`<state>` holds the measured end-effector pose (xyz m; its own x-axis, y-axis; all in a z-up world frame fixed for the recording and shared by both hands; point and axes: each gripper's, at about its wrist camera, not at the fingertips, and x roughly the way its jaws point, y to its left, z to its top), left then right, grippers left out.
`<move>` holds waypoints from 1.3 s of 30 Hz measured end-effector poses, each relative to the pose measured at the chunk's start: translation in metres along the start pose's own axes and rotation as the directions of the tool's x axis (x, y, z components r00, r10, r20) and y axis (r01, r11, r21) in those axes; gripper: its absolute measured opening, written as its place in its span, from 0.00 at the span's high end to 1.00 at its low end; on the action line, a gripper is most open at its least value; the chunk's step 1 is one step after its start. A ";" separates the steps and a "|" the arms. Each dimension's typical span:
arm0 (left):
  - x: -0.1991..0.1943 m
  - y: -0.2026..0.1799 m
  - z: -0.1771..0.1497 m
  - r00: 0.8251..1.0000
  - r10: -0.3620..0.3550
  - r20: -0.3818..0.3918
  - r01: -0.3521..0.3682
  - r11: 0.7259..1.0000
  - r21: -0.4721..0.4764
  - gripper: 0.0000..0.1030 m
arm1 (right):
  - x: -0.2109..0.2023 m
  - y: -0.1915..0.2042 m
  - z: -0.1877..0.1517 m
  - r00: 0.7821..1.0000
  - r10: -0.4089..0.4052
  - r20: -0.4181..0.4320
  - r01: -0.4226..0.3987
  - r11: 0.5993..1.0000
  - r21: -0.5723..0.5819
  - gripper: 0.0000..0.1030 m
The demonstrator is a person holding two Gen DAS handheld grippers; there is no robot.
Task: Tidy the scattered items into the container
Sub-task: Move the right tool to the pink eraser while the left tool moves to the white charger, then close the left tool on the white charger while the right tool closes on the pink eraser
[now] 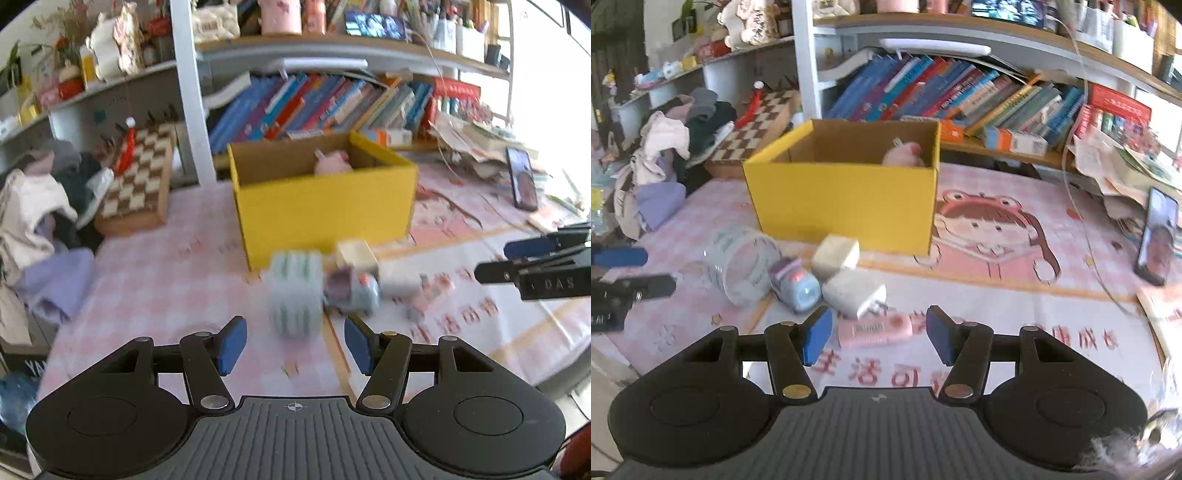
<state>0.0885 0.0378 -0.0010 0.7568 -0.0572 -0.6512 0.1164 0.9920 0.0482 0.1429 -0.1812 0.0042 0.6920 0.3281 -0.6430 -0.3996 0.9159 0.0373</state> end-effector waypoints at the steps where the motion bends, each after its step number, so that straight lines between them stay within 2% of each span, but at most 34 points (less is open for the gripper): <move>1: 0.000 -0.003 -0.005 1.000 -0.009 -0.009 0.009 1.000 0.003 0.42 | -0.001 0.001 -0.004 1.000 -0.008 0.000 0.008 1.000 0.003 0.47; 5: 0.005 -0.016 -0.021 0.997 -0.048 -0.053 0.049 0.999 0.015 0.42 | -0.003 0.007 -0.022 0.999 -0.034 -0.013 0.035 0.999 0.011 0.47; 12: 0.013 -0.033 -0.035 0.991 -0.095 -0.095 0.101 0.993 0.066 0.42 | 0.004 0.020 -0.038 0.997 -0.029 -0.077 0.028 1.000 -0.009 0.43; 21: 0.028 -0.039 -0.033 0.987 -0.109 -0.116 0.119 0.990 0.077 0.42 | 0.013 0.020 -0.033 0.995 -0.026 -0.099 0.023 0.999 -0.029 0.36; 24: 0.034 -0.041 -0.032 0.985 -0.113 -0.128 0.124 0.989 0.086 0.43 | 0.016 0.020 -0.030 0.994 -0.028 -0.106 0.024 0.999 -0.038 0.30; 29: 0.042 -0.043 -0.032 0.982 -0.118 -0.145 0.132 0.987 0.089 0.43 | 0.023 0.016 -0.026 0.993 -0.028 -0.117 0.023 0.999 -0.040 0.26; 34: 0.048 -0.041 -0.032 0.982 -0.107 -0.158 0.121 0.990 0.078 0.44 | 0.034 0.014 -0.023 0.990 -0.016 -0.143 0.009 0.999 -0.051 0.19; 39: 0.053 -0.041 -0.033 0.979 -0.100 -0.176 0.114 0.991 0.073 0.45 | 0.046 0.014 -0.021 0.986 -0.010 -0.166 -0.002 0.997 -0.071 0.15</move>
<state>0.1031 -0.0018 -0.0625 0.6165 -0.1351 -0.7756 0.2485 0.9682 0.0289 0.1564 -0.1579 -0.0403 0.5867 0.2757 -0.7615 -0.4423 0.8967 -0.0161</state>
